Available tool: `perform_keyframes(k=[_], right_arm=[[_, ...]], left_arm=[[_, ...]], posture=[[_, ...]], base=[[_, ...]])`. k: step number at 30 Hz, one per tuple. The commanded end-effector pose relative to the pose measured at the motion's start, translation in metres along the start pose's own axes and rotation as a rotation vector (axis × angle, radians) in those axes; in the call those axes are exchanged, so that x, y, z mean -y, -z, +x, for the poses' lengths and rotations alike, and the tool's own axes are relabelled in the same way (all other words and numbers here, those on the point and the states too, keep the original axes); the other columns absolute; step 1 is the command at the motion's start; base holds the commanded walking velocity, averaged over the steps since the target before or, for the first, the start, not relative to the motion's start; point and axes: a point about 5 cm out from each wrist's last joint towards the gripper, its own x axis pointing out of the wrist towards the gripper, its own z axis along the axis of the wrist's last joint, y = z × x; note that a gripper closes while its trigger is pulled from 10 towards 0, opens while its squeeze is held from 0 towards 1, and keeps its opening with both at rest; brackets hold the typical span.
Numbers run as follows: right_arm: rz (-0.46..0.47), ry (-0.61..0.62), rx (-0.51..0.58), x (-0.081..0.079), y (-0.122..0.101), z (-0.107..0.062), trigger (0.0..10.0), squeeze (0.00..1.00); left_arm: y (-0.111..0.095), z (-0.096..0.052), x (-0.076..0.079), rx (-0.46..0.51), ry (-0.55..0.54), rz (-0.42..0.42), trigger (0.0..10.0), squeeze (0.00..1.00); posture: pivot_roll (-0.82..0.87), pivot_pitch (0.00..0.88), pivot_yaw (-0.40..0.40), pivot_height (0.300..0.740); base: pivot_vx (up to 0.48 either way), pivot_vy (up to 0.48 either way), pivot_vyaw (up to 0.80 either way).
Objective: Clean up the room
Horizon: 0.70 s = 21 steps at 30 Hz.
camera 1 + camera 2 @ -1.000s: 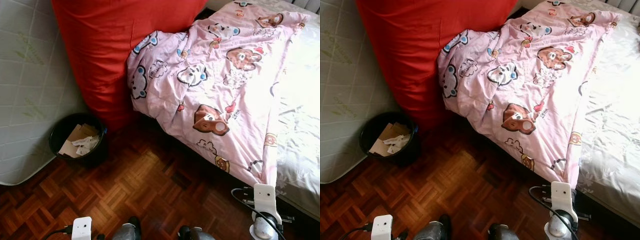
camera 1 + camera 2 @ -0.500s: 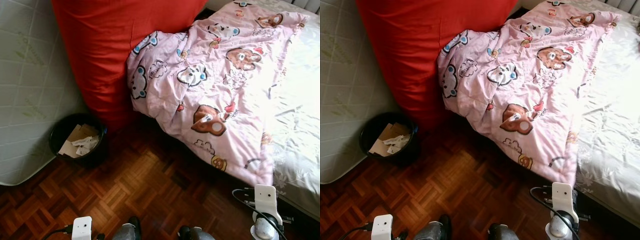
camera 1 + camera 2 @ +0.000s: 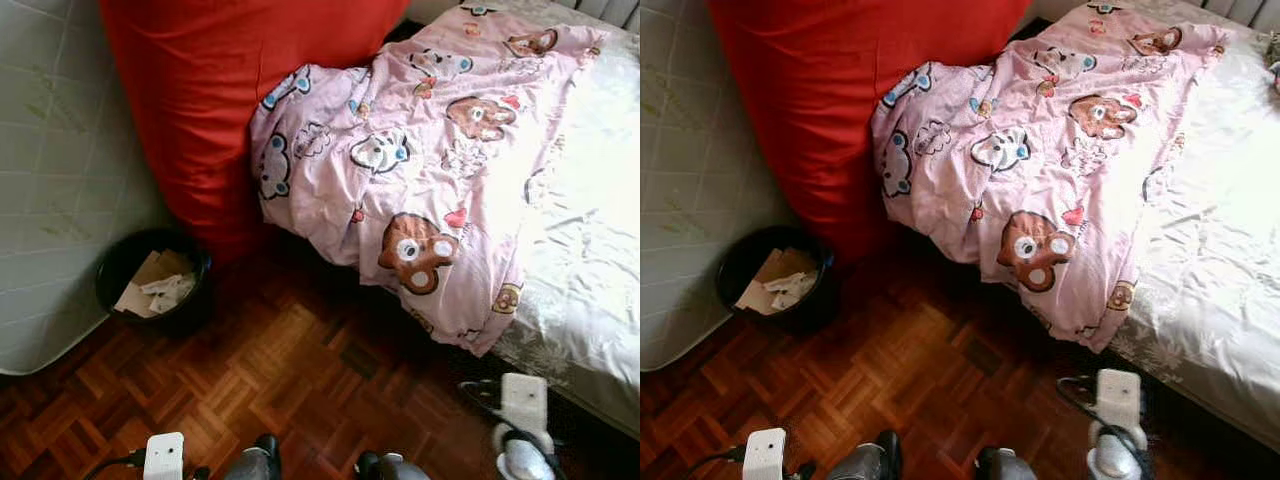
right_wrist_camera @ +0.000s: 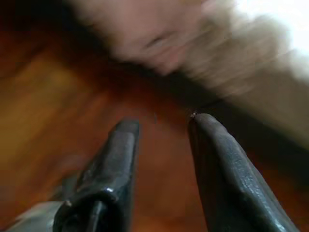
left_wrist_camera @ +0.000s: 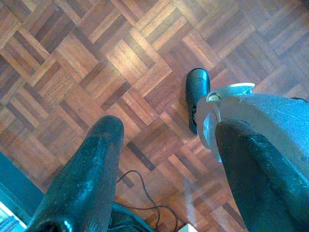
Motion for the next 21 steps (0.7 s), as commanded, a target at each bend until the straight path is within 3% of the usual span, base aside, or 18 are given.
perform_keyframes(k=[1, 10, 21], right_arm=[[0.043, -0.037, -0.093, 0.001, 0.019, -0.005, 10.0, 0.0], [-0.035, -0.073, -0.271, 0.008, 0.055, -0.017, 10.0, 0.0], [-0.236, -0.267, -0.244, -0.019, 0.06, -0.024, 10.0, 0.0]], left_arm=[[0.014, -0.004, -0.004, -0.048, -0.005, 0.025, 10.0, 0.0], [0.01, -0.003, -0.006, -0.032, -0.007, 0.028, 10.0, 0.0], [0.01, -0.003, -0.002, -0.031, -0.003, 0.026, 10.0, 0.0]], posture=[[0.01, 0.266, -0.022, 0.74], [0.02, 0.258, -0.015, 0.74], [0.02, 0.24, -0.015, 0.74]], base=[[0.0, 0.0, 0.0], [0.0, 0.0, 0.0], [0.0, 0.0, 0.0]])
